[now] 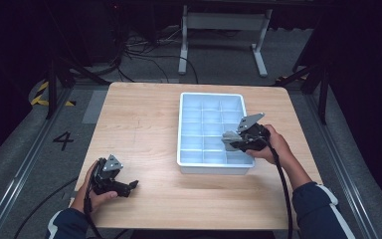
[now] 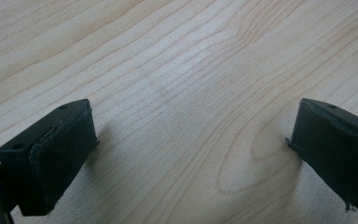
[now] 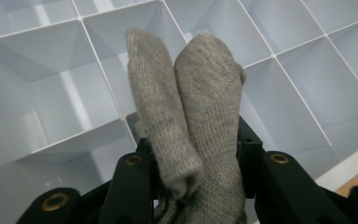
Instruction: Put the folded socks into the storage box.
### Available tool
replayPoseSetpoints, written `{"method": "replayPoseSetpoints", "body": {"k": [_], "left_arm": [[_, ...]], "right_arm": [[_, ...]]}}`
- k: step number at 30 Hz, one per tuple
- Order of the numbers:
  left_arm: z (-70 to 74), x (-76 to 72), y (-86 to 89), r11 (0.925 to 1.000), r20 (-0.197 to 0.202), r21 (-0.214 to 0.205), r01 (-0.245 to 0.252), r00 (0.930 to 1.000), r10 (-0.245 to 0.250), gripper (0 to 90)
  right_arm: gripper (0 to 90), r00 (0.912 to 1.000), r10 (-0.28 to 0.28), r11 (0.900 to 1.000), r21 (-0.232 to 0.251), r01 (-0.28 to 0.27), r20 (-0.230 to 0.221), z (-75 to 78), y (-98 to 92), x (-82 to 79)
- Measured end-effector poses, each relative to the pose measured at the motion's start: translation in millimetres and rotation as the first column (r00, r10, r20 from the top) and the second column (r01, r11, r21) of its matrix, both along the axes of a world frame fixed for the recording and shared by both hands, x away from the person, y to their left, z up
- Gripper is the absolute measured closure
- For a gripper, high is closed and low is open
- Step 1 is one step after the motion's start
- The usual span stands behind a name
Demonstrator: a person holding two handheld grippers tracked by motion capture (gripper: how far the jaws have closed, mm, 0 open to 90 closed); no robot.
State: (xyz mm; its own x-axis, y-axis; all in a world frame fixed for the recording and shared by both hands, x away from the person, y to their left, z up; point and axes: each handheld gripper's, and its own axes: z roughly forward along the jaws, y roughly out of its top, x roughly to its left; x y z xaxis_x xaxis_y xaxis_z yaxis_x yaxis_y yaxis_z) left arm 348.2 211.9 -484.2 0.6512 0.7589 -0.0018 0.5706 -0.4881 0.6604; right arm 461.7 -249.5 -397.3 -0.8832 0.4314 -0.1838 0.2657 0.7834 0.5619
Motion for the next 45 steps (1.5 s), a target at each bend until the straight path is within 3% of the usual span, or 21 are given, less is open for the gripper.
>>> {"method": "replayPoseSetpoints", "body": {"k": [2, 10, 16, 22, 34, 38, 45], "left_arm": [[0.1, 0.0, 0.0, 1.0000, -0.001, 0.001, 0.001, 1.0000, -0.001, 0.4], [0.0, 0.0, 0.0, 1.0000, 0.000, 0.000, 0.000, 1.0000, 0.000, 0.3], [0.2, -0.1, 0.1, 1.0000, -0.003, 0.001, 0.002, 1.0000, -0.002, 0.4], [0.2, 0.0, 0.1, 1.0000, -0.001, 0.002, 0.001, 1.0000, -0.001, 0.4], [0.1, 0.2, 0.2, 1.0000, -0.001, 0.002, 0.004, 1.0000, -0.004, 0.4], [0.1, 0.0, 0.1, 1.0000, -0.001, 0.001, 0.001, 1.0000, -0.001, 0.4], [0.2, -0.1, 0.1, 1.0000, -0.004, 0.001, 0.002, 1.0000, -0.002, 0.4]], "right_arm": [[67.2, 1.0000, -0.003, 0.9999, -0.010, 0.003, -0.001, -0.6, 0.6, 0.8], [67.7, 0.9971, 0.019, 0.9935, -0.110, -0.027, -0.074, -2.8, 10.5, 10.0], [67.7, 0.9904, 0.025, 0.9836, -0.174, -0.048, -0.136, -2.0, 19.4, 18.1], [67.5, 0.9894, 0.010, 0.9750, -0.218, -0.042, -0.145, -1.7, 24.1, 20.3], [67.5, 0.9876, -0.028, 0.9664, -0.257, -0.013, -0.155, -7.7, 27.7, 22.9], [62.6, 0.9883, -0.038, 0.9618, -0.274, -0.004, -0.148, -6.5, 28.5, 22.2], [54.7, 0.9910, -0.028, 0.9692, -0.246, -0.005, -0.131, 0.4, 24.0, 16.9]]}}
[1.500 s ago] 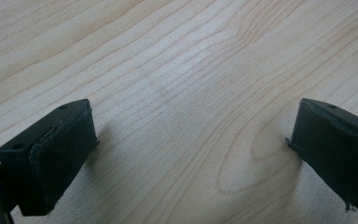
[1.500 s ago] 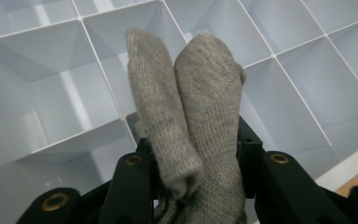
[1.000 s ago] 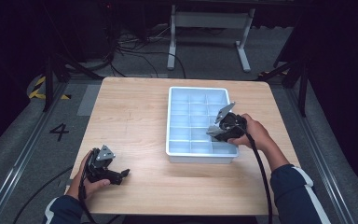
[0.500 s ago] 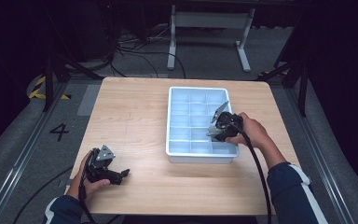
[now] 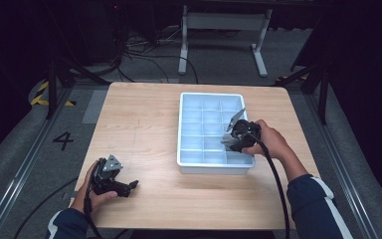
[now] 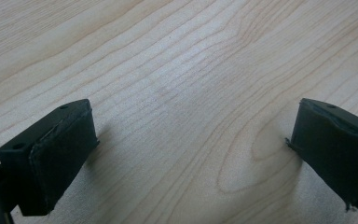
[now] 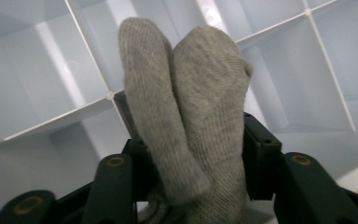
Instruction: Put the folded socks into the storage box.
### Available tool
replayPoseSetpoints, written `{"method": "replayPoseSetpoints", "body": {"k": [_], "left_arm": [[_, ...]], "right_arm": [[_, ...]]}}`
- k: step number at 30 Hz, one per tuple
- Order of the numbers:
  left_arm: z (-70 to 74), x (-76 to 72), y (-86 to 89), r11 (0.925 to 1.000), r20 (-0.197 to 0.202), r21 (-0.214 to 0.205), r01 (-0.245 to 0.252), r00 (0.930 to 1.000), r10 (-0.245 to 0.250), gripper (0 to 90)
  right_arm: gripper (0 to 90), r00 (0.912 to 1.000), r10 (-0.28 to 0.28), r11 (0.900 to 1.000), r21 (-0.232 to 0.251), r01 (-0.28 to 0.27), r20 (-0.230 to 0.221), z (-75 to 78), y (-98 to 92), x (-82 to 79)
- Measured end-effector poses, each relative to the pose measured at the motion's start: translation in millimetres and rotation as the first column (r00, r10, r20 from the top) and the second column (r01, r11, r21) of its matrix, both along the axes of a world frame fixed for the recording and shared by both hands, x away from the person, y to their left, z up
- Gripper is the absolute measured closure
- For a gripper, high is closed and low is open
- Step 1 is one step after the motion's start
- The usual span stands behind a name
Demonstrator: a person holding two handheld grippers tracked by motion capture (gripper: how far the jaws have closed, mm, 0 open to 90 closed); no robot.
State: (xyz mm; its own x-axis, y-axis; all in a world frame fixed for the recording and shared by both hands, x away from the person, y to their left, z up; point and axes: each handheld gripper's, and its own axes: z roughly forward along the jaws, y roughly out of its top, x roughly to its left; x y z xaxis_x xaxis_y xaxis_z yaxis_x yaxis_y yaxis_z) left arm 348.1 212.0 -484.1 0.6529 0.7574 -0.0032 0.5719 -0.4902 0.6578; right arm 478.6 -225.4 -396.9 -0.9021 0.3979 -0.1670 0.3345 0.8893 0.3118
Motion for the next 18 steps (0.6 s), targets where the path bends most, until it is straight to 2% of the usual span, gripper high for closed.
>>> {"method": "replayPoseSetpoints", "body": {"k": [1, 8, 10, 15, 16, 18], "left_arm": [[0.0, 0.1, 0.1, 1.0000, 0.002, 0.002, 0.002, 1.0000, -0.002, 0.4], [0.0, 0.1, 0.0, 1.0000, 0.003, 0.001, -0.001, 1.0000, 0.001, 0.4], [0.1, 0.3, 0.2, 1.0000, 0.004, 0.003, 0.003, 1.0000, -0.003, 0.4], [0.0, 0.1, 0.1, 1.0000, 0.001, 0.002, 0.001, 1.0000, -0.001, 0.4], [0.0, 0.1, 0.1, 1.0000, 0.001, 0.002, 0.001, 1.0000, -0.001, 0.4], [0.0, 0.1, 0.1, 1.0000, 0.001, 0.001, 0.001, 1.0000, -0.001, 0.4]], "right_arm": [[49.7, 0.9999, -0.013, 0.9997, 0.020, 0.013, 0.009, 3.1, -3.8, -0.9], [42.4, 0.9987, -0.046, 0.9957, 0.082, 0.044, 0.021, 9.7, -17.0, -3.2], [42.7, 0.9981, -0.055, 0.9902, 0.130, 0.051, 0.029, 15.1, -23.7, -5.0], [56.6, 0.9987, -0.034, 0.9842, 0.175, 0.027, 0.037, 19.9, -28.8, -8.5], [56.6, 0.9987, -0.034, 0.9842, 0.175, 0.027, 0.037, 19.9, -28.8, -8.5], [64.7, 0.9995, -0.016, 0.9850, 0.172, 0.011, 0.027, 18.0, -28.0, -9.4]]}}
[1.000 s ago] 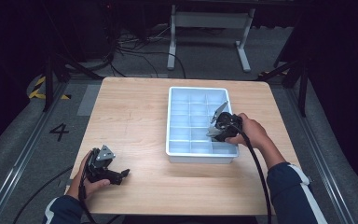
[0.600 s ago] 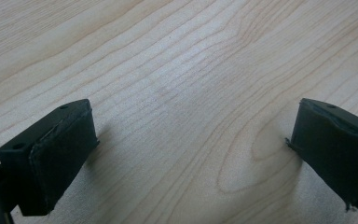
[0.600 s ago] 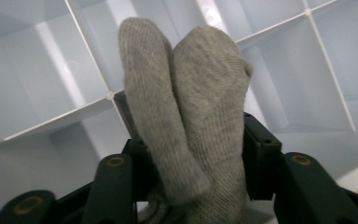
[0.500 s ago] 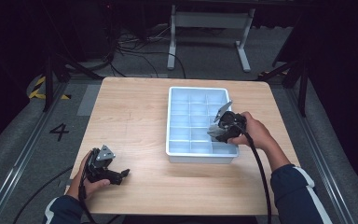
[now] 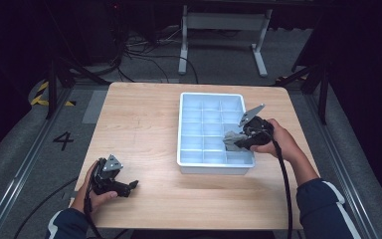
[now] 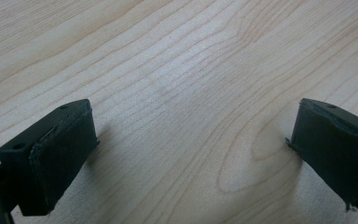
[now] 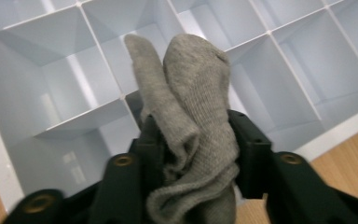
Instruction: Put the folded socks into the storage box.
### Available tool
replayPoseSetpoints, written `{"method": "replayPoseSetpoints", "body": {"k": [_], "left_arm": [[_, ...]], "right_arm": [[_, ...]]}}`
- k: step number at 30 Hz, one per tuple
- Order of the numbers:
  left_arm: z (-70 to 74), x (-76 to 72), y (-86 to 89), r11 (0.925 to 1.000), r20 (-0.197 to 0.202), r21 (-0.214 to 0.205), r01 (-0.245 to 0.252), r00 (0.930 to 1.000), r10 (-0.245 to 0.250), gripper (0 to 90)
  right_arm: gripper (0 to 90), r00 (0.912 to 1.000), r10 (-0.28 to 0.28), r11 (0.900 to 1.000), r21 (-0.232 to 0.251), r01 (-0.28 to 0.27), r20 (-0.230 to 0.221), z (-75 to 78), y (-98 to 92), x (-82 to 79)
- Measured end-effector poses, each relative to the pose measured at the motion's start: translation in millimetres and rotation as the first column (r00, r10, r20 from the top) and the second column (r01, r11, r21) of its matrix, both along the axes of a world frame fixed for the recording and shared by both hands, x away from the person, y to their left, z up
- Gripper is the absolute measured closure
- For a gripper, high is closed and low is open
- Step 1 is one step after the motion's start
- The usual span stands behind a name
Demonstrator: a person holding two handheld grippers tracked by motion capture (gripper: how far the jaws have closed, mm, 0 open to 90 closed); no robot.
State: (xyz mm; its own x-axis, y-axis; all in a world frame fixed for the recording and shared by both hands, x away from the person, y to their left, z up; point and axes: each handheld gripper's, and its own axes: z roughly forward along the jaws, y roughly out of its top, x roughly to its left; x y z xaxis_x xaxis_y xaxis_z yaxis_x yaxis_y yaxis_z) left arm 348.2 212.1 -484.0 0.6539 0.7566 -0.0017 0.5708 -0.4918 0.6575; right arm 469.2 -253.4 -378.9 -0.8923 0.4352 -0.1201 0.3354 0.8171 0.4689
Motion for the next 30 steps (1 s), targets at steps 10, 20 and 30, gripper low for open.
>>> {"method": "replayPoseSetpoints", "body": {"k": [10, 20, 30], "left_arm": [[0.0, 0.0, 0.0, 1.0000, 0.000, 0.000, 0.000, 1.0000, 0.000, 0.4], [-0.1, 0.0, -0.1, 1.0000, 0.002, -0.002, -0.003, 1.0000, 0.003, 0.4], [-0.1, -0.1, -0.2, 1.0000, 0.000, -0.002, -0.004, 1.0000, 0.004, 0.4]], "right_arm": [[70.7, 0.9993, 0.003, 0.9937, -0.112, -0.007, -0.038, -20.4, 15.2, 9.3], [71.5, 0.9965, -0.038, 0.9795, -0.200, 0.023, -0.074, -28.3, 26.3, 19.8], [71.9, 0.9927, -0.067, 0.9695, -0.242, 0.041, -0.100, -35.8, 31.8, 26.8]]}}
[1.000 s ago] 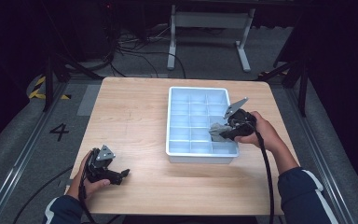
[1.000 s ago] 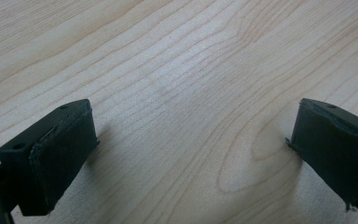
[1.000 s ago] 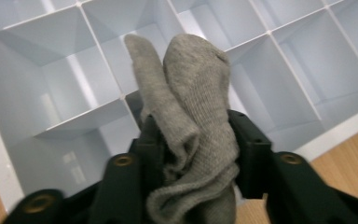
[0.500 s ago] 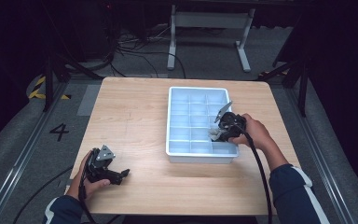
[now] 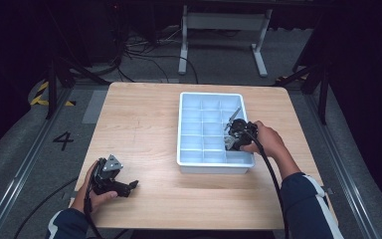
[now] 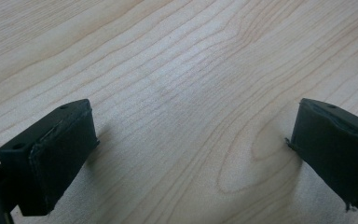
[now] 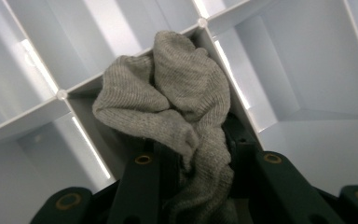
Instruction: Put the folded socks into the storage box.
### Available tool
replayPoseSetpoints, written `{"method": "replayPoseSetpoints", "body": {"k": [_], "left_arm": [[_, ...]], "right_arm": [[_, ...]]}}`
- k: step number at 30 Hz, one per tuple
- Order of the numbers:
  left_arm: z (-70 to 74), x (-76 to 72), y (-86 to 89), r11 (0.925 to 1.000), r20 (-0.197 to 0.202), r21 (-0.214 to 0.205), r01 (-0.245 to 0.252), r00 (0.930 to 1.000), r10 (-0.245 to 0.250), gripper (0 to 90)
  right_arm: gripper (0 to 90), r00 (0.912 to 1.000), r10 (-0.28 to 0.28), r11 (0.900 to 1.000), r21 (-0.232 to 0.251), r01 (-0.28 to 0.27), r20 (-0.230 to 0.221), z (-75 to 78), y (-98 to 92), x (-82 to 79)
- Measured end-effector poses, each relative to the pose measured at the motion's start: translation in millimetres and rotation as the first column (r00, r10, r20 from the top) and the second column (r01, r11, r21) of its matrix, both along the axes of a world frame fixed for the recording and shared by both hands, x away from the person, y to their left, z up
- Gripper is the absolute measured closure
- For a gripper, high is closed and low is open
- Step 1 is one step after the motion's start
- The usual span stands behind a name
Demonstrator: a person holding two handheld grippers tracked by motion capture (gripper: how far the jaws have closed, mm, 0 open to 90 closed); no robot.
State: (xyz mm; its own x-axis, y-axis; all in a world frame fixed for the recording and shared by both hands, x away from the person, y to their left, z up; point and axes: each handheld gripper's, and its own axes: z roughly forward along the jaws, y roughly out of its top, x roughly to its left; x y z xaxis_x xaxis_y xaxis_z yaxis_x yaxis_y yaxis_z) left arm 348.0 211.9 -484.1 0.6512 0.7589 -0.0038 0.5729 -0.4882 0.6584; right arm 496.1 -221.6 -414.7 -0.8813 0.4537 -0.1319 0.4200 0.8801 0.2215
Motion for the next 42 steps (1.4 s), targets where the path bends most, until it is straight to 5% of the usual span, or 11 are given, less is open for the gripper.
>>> {"method": "replayPoseSetpoints", "body": {"k": [8, 15, 21, 27, 28, 35, 42], "left_arm": [[0.0, 0.1, 0.0, 1.0000, 0.003, 0.001, 0.000, 1.0000, 0.000, 0.4], [0.0, 0.1, 0.0, 1.0000, 0.002, 0.001, 0.000, 1.0000, 0.000, 0.4], [0.1, 0.1, 0.1, 1.0000, 0.000, 0.002, 0.003, 1.0000, -0.003, 0.4], [0.1, 0.1, 0.1, 1.0000, 0.000, 0.002, 0.003, 1.0000, -0.003, 0.4], [0.1, 0.1, 0.2, 1.0000, 0.001, 0.003, 0.004, 1.0000, -0.004, 0.4], [0.1, 0.1, 0.2, 1.0000, 0.000, 0.002, 0.003, 1.0000, -0.003, 0.4], [0.1, 0.2, 0.2, 1.0000, 0.000, 0.002, 0.004, 1.0000, -0.004, 0.4]], "right_arm": [[69.5, 0.9999, 0.005, 0.9989, -0.046, -0.006, -0.010, -1.3, 4.9, 1.8], [59.8, 0.9999, -0.010, 0.9998, 0.019, 0.010, -0.009, 4.5, -3.8, -2.9], [53.1, 0.9991, -0.020, 0.9970, 0.076, 0.017, 0.037, 18.3, -13.1, -9.7], [66.6, 0.9955, -0.023, 0.9879, 0.155, 0.008, 0.092, 34.1, -24.2, -19.5], [75.3, 0.9942, -0.019, 0.9862, 0.165, 0.001, 0.106, 35.8, -25.5, -22.1], [81.3, 0.9919, 0.000, 0.9964, 0.085, -0.011, 0.127, 19.5, -17.1, -20.4], [82.8, 0.9946, 0.018, 0.9986, 0.047, -0.023, 0.102, 5.6, -7.6, -16.5]]}}
